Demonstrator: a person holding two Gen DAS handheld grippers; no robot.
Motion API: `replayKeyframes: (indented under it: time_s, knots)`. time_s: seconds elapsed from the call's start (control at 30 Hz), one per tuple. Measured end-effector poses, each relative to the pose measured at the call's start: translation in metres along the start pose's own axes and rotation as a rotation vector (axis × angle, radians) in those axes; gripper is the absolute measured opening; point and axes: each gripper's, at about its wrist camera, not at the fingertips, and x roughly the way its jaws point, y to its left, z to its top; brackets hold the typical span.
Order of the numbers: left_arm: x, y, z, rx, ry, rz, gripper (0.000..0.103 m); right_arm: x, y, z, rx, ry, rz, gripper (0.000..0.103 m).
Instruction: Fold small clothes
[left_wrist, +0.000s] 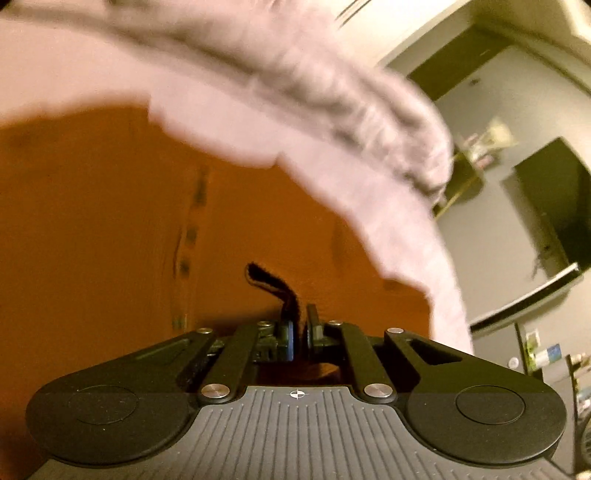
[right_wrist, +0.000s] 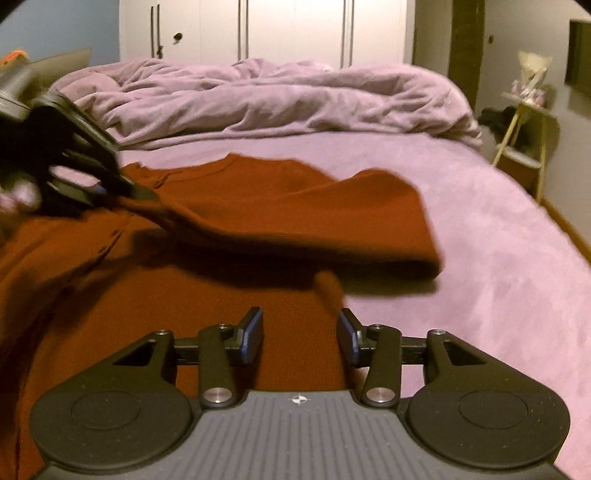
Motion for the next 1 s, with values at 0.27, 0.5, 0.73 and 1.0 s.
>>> replayKeyframes:
  time_s: [0.27,0.5,0.73,1.0]
  knots:
    - [-0.074,0.037,0.046,0.127,-0.236,0.287,0.008,0.029,0.024,0.026,-0.132,-0.026,-0.126,0.05]
    - [-0.082,0.117,0.042,-0.025,-0.182,0.419,0.008,0.061,0.037,0.031,-0.193,0.008,-0.213,0.05]
    - [-0.08,0.129,0.04,-0.014,-0.179,0.398,0.008,0.082,0.067,0.036,-0.375,-0.029,-0.236,0.035]
    - [-0.092,0.096,0.053,0.144,-0.375,0.328,0.007,0.087,0.069,0.039,-0.366,-0.123,-0.362,0.015]
